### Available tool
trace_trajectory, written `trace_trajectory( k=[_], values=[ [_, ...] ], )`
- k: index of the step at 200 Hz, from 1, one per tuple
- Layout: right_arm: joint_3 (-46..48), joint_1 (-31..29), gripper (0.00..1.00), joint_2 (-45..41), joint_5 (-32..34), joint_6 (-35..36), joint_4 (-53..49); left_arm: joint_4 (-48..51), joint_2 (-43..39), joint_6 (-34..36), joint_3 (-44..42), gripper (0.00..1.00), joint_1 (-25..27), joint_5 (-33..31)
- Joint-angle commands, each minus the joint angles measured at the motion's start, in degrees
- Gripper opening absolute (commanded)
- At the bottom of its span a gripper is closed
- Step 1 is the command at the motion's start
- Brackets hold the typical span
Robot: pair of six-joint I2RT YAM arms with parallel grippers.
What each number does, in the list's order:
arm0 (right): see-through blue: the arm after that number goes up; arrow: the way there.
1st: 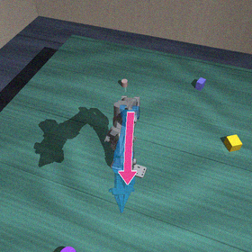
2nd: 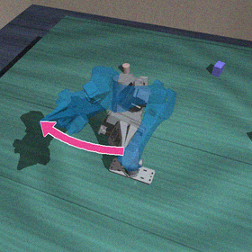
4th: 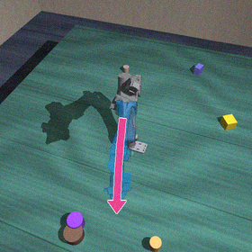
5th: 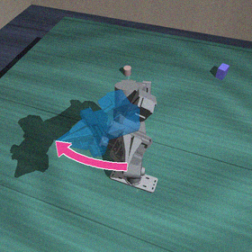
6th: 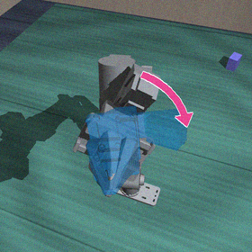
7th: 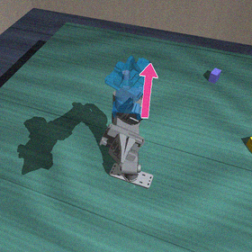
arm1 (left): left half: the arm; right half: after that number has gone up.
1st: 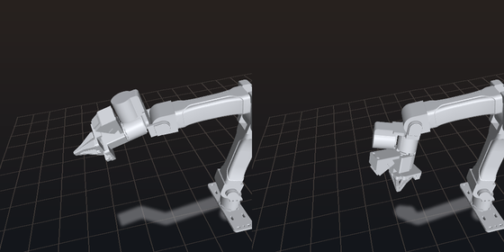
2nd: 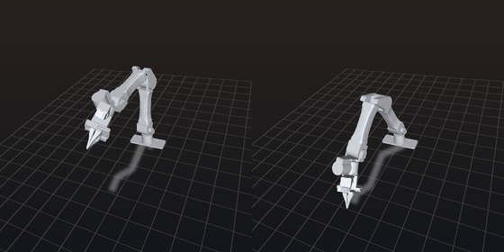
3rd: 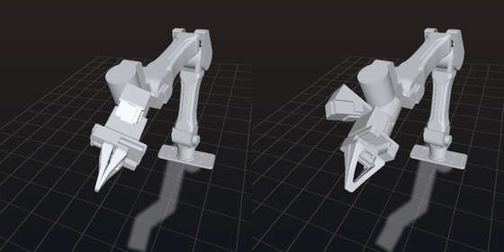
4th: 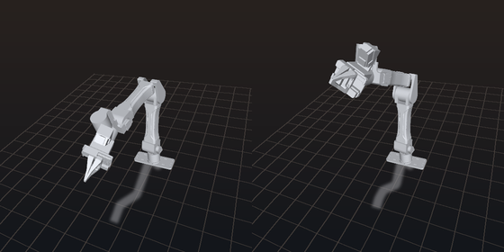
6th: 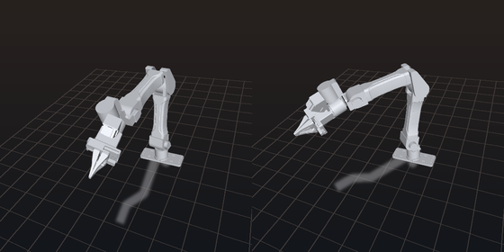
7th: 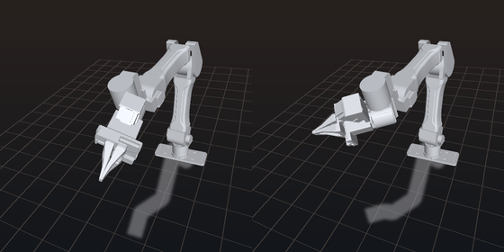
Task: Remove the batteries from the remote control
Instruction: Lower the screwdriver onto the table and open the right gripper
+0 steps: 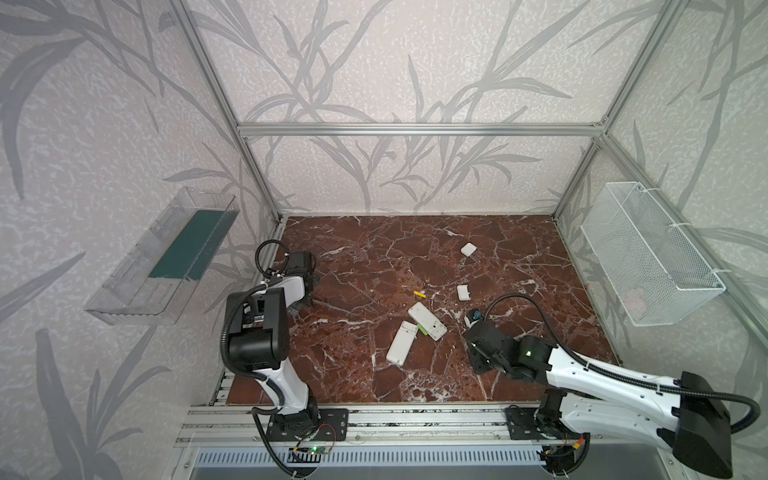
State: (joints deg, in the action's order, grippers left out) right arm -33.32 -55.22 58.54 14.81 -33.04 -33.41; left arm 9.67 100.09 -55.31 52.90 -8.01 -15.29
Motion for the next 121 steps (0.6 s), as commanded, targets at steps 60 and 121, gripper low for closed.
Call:
trace_trajectory(
  k=[60, 121],
  values=[
    [3.2, 8.2, 0.0, 2.5, 1.2, -3.1, 6.2, -3.3, 4.6, -1.7, -1.6, 0.99, -0.3, 9.4],
    [5.9, 12.2, 0.0, 10.6, -2.7, -3.0, 15.0, -3.1, 4.7, -0.7, -1.1, 0.99, -0.3, 10.0]
  ],
)
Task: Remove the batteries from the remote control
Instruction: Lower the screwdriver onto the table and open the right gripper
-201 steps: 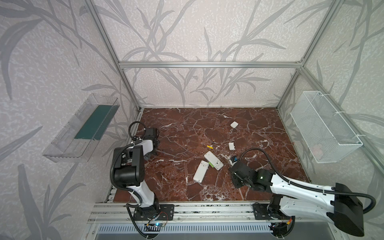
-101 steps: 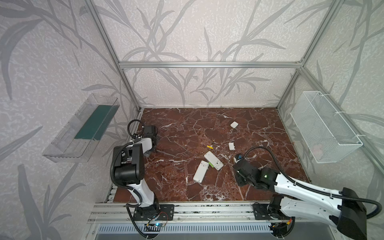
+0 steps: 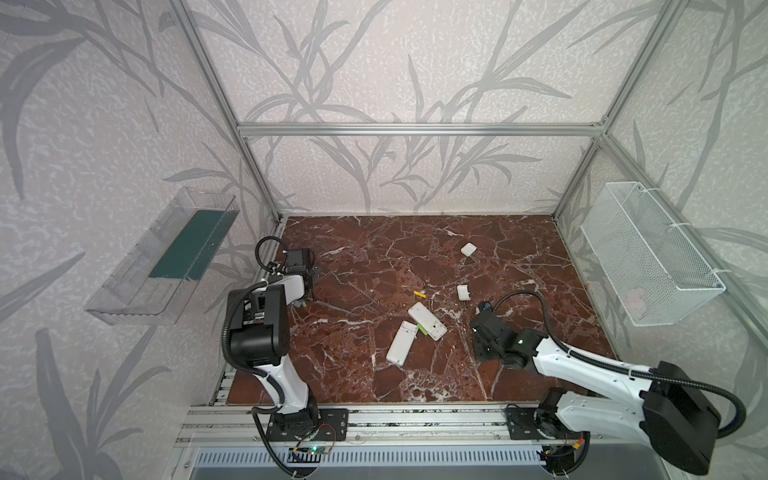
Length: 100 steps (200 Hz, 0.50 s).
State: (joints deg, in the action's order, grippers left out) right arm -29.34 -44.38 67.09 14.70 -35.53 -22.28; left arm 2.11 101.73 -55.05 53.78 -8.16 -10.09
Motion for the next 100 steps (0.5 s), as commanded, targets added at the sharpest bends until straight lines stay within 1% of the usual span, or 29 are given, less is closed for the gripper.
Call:
trace_trajectory(
  k=[1, 43, 65, 85, 100],
  values=[
    [1.9, 1.4, 0.0, 2.1, -2.6, -0.4, 4.1, 4.5, 3.0, -1.0, -1.9, 0.99, -0.2, 4.8],
    [0.8, 3.0, 0.03, 6.1, -4.4, 3.7, 6.7, 5.6, 2.9, -0.1, -1.3, 0.99, -0.1, 5.2],
    [0.8, 4.0, 0.04, 7.8, -7.1, 4.9, 9.1, 5.8, 3.0, 0.3, -1.2, 0.99, 0.0, 5.3],
    [0.8, 4.4, 0.1, 8.9, -8.9, 5.3, 10.7, 6.0, 2.8, 0.5, -1.1, 0.99, 0.0, 5.3],
    [0.1, 4.6, 0.16, 9.5, -10.0, 5.9, 10.0, 6.2, 2.5, 0.6, -1.2, 0.99, 0.1, 5.1]
  ],
)
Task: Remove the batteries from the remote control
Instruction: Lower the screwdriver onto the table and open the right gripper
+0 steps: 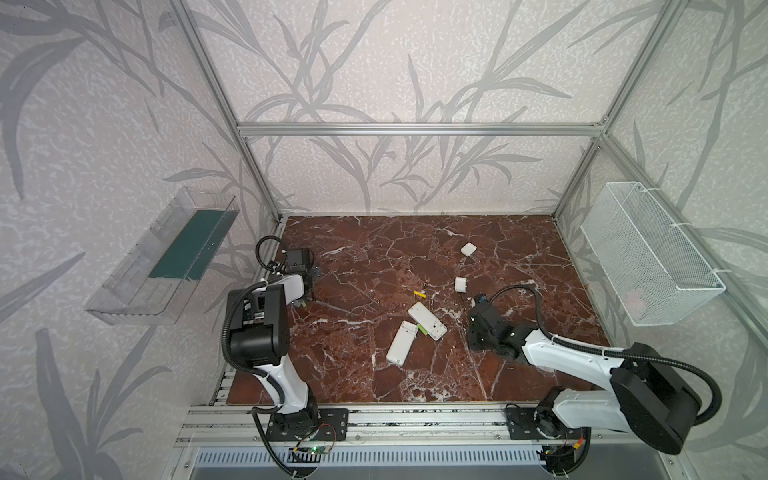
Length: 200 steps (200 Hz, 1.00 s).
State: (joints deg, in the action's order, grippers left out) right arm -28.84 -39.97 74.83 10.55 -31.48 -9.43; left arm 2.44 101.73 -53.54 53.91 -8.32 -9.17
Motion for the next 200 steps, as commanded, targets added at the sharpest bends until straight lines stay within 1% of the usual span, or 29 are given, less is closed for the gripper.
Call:
trace_trajectory(
  k=[1, 33, 50, 86, 129, 144, 169, 175, 177, 179, 181, 200],
  values=[
    [-0.4, 0.1, 0.16, 1.8, -6.0, 1.9, -3.0, 5.9, 2.5, -0.9, -1.3, 0.99, 0.2, 4.1],
    [-0.9, 0.3, 0.33, 0.7, -7.6, 2.5, -3.9, 7.6, 0.9, 1.1, -1.0, 0.99, 0.2, 2.6],
    [-0.7, 0.4, 0.39, -0.6, -7.5, 2.7, -4.1, 8.3, 0.1, 1.9, -1.2, 0.99, 0.2, 1.8],
    [-0.8, 1.0, 0.48, -2.5, -7.2, 2.9, -5.2, 9.1, -0.5, 3.0, -1.2, 0.99, 0.2, 1.1],
    [-1.0, 1.1, 0.57, -7.4, -6.3, 4.4, -6.7, 9.9, -1.7, 4.4, -0.7, 0.99, 0.2, 0.7],
    [-1.3, 1.1, 0.64, -9.7, -5.4, 5.3, -7.7, 10.4, -2.4, 5.1, -0.3, 0.99, 0.2, 0.5],
    [-2.5, 1.3, 0.8, -12.8, -4.1, 7.1, -10.3, 11.8, -4.5, 7.6, 0.7, 0.99, 0.4, -0.4],
    [-2.8, 1.4, 0.86, -13.4, -3.9, 7.5, -10.7, 12.0, -5.2, 8.8, 1.0, 0.99, 0.4, -0.5],
    [-2.9, 1.5, 0.9, -13.6, -3.8, 7.7, -10.9, 12.1, -5.5, 9.1, 1.0, 0.99, 0.5, -0.6],
    [-3.1, 1.5, 0.97, -13.8, -3.7, 7.8, -11.1, 12.1, -5.8, 9.4, 1.0, 0.99, 0.5, -0.8],
    [-3.2, 1.6, 1.0, -14.0, -3.6, 7.9, -11.2, 12.1, -6.1, 9.8, 1.1, 0.99, 0.6, -0.9],
    [-4.4, 2.4, 0.99, -15.3, -3.4, 9.4, -12.2, 11.9, -8.9, 13.5, 1.2, 0.99, 1.0, -2.0]
  ],
)
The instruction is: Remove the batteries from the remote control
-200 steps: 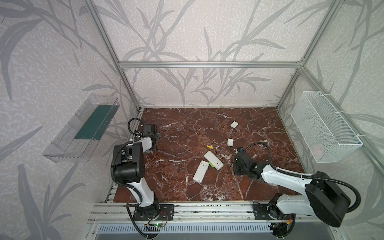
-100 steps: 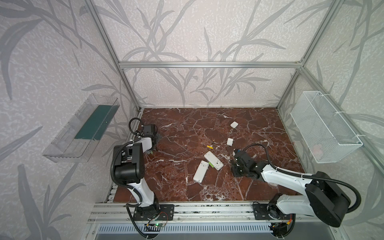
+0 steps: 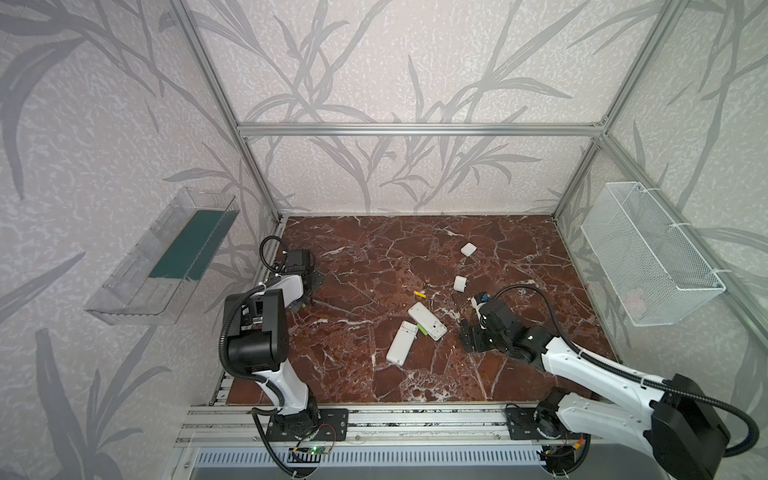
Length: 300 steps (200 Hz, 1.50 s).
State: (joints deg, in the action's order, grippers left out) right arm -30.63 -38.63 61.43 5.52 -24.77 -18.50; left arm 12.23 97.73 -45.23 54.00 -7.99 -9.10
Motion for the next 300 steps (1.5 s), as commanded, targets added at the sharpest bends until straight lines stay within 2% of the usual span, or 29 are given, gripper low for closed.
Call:
trace_trajectory(
  k=[1, 29, 55, 62, 70, 79, 91, 102, 115, 135, 160, 171, 186, 203, 214, 223, 241, 251, 262, 281, 291, 300],
  values=[
    [-2.7, 1.1, 0.99, -2.0, 1.7, 2.7, -3.2, 2.0, -5.0, 5.4, 1.2, 0.99, 0.7, -2.0],
    [-5.1, 5.0, 0.99, -2.6, 1.5, 6.0, -4.5, -0.9, -9.7, 15.8, 0.1, 0.99, 3.3, -6.2],
    [-7.9, 11.1, 0.99, -2.0, 2.7, 12.1, -3.4, -12.6, -15.3, 29.4, -6.5, 0.99, 8.2, -11.8],
    [-7.7, 13.8, 0.99, -1.7, 2.3, 14.0, -1.3, -16.7, -16.8, 30.7, -9.5, 0.99, 8.8, -12.9],
    [-7.4, 17.6, 0.99, -1.1, 0.3, 15.2, 0.8, -22.3, -18.4, 29.0, -12.9, 0.99, 8.7, -13.9],
    [-6.8, 21.7, 0.99, 0.0, -2.0, 17.3, 4.2, -28.2, -20.2, 29.4, -17.2, 0.99, 8.7, -13.3],
    [-5.3, 25.8, 0.99, 1.3, -2.0, 20.1, 9.2, -35.9, -22.0, 32.4, -22.3, 0.99, 8.9, -11.6],
    [-4.2, 29.6, 0.99, 2.8, -4.8, 21.1, 14.0, -35.9, -23.4, 32.2, -23.7, 0.99, 8.8, -10.8],
    [-1.0, 32.3, 0.99, 5.0, -5.4, 22.1, 22.5, -38.2, -23.7, 35.5, -25.0, 0.99, 8.8, -9.5],
    [3.4, 32.7, 0.99, 8.2, -5.2, 24.7, 34.7, -39.9, -24.0, 36.6, -26.9, 0.99, 8.8, -9.1],
    [7.7, 32.7, 0.99, 12.8, -5.3, 26.9, 50.1, -49.2, -22.5, 37.2, -31.5, 0.99, 8.9, -10.9],
    [8.1, 32.8, 0.99, 15.9, -5.4, 27.4, 54.8, -52.7, -21.0, 37.5, -33.0, 0.99, 8.9, -11.4],
    [6.4, 32.8, 0.99, 18.2, -6.3, 28.4, 56.0, -54.5, -20.4, 38.8, -33.4, 0.99, 8.8, -10.3],
    [7.5, 32.8, 0.99, 22.7, -5.8, 29.6, 66.5, -58.7, -19.8, 39.0, -34.5, 0.99, 8.8, -13.1],
    [6.5, 33.0, 0.99, 25.1, -5.7, 29.5, 65.7, -64.4, -18.8, 38.8, -36.7, 0.99, 8.6, -14.2],
    [7.0, 32.9, 0.99, 28.0, -6.2, 29.7, 70.2, -69.9, -17.1, 38.3, -38.6, 0.99, 7.9, -13.8],
    [8.9, 33.2, 0.99, 28.1, -5.8, 29.2, 71.8, -79.1, -11.8, 38.9, -40.4, 0.99, 7.1, -12.1],
    [9.9, 33.2, 0.99, 29.9, -6.9, 29.7, 76.9, -77.4, -11.9, 38.8, -40.4, 0.99, 7.2, -9.7],
    [9.5, 33.2, 0.99, 28.5, -8.5, 30.5, 73.5, -76.4, -11.1, 38.2, -40.1, 0.99, 7.2, -9.9],
    [10.2, 33.2, 0.99, 29.8, -9.1, 30.6, 77.2, -84.8, -5.9, 40.0, -40.3, 0.99, 7.2, -9.8],
    [9.6, 33.2, 0.99, 29.0, -9.1, 30.7, 74.3, -80.3, -7.8, 39.0, -40.0, 0.99, 7.4, -10.2],
    [9.7, 33.2, 0.99, 29.6, -8.7, 30.5, 75.7, -77.6, -9.1, 38.6, -39.3, 0.99, 7.3, -10.4]
  ],
)
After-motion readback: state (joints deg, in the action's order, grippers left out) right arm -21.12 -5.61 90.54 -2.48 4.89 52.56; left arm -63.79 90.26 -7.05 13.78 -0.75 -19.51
